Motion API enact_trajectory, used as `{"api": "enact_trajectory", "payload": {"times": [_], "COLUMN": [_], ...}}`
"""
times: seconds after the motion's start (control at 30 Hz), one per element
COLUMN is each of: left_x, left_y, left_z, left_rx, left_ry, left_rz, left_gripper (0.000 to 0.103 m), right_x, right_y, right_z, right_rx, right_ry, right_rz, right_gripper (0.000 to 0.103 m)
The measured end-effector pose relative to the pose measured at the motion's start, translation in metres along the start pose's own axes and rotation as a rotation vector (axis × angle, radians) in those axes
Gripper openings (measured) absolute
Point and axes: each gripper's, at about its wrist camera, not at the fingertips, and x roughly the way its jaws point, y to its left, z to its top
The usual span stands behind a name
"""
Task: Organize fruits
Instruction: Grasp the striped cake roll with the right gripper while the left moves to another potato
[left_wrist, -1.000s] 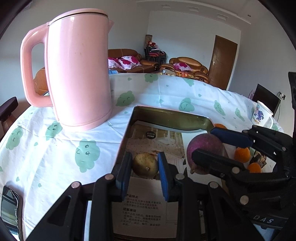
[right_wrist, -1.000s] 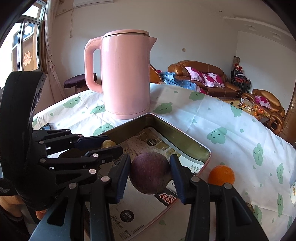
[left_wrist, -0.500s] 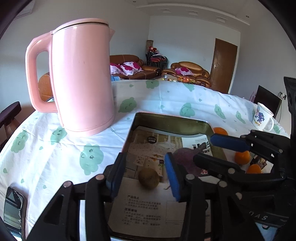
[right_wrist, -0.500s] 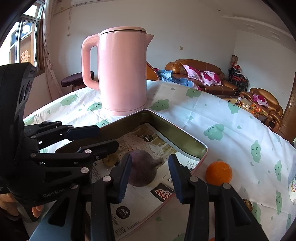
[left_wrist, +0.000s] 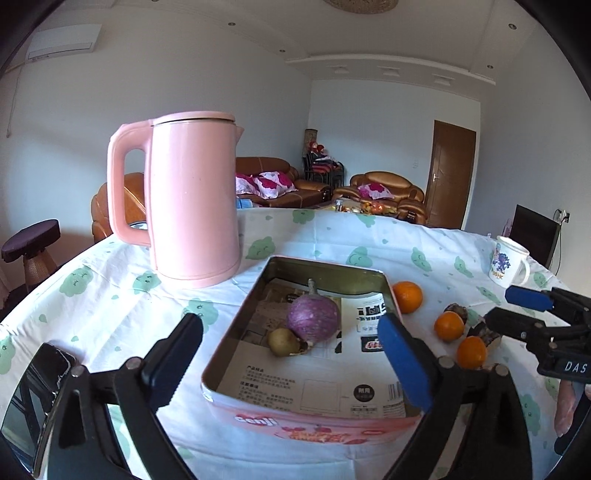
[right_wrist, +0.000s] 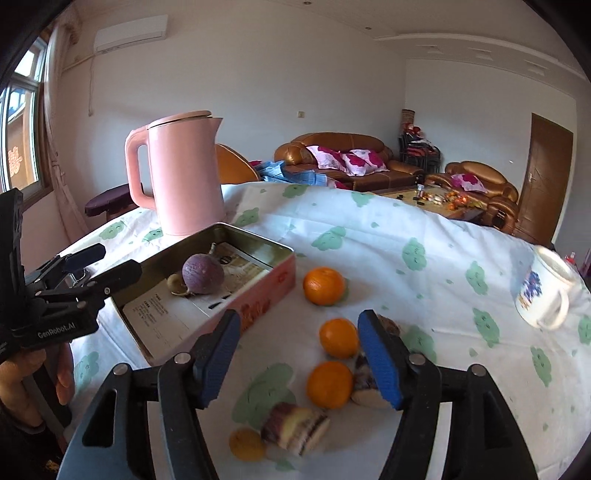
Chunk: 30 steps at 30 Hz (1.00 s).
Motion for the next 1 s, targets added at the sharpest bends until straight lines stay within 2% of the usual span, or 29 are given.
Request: {"api": "enact_trajectory", "payload": {"times": [0.1,0.33,0.47,0.53,0.6,0.83,0.9,1.0], "left_x": [-0.004,-0.010,-0.009,-0.009,-0.009,-0.010,-0.010,-0.012], "left_y": [-0.009,-0.018,-0.019,-0.020,-0.020,-0.031,-0.035,-0.043], "left_z": [-0.001,-0.005,-0.006,-0.006,-0.006,-0.008,-0.009,-0.011], "left_rx": [0.016,0.034,0.036,0.036,0.034,0.054,0.060,0.072], "left_ry": [-0.009,-0.008,-0.006,-0.005,-0.007,-0.002,0.000,0.014], "left_rz": [-0.002,0.004,0.005,0.004,0.006,-0.010,-0.023,-0.048], "left_gripper": [0.098,0.098,0.098,0.098,0.098,0.098,0.098,0.098], "right_x": [-0.006,0.009,0.014,0.019,0.024,0.024,0.020,0.012], "right_y": [-0.002,-0.001,-0.003,-0.005,-0.007,-0.011,-0.010,-0.010], "right_z": [-0.015,-0.042,-0.045,-0.048,-0.051,-0.052,-0.052,-0.052], "right_rx": [0.013,0.060,0.083,0.097,0.117,0.138,0.132,0.118], "right_ry": [0.034,0.130,0.149,0.169,0.190,0.190,0.175,0.140], "right_rz": [-0.031,0.010,0.026,0.041,0.062,0.097,0.101,0.085], "right_gripper": [0.068,0.068,0.066,0.055,0.049,0.047,0.043,0.043]}}
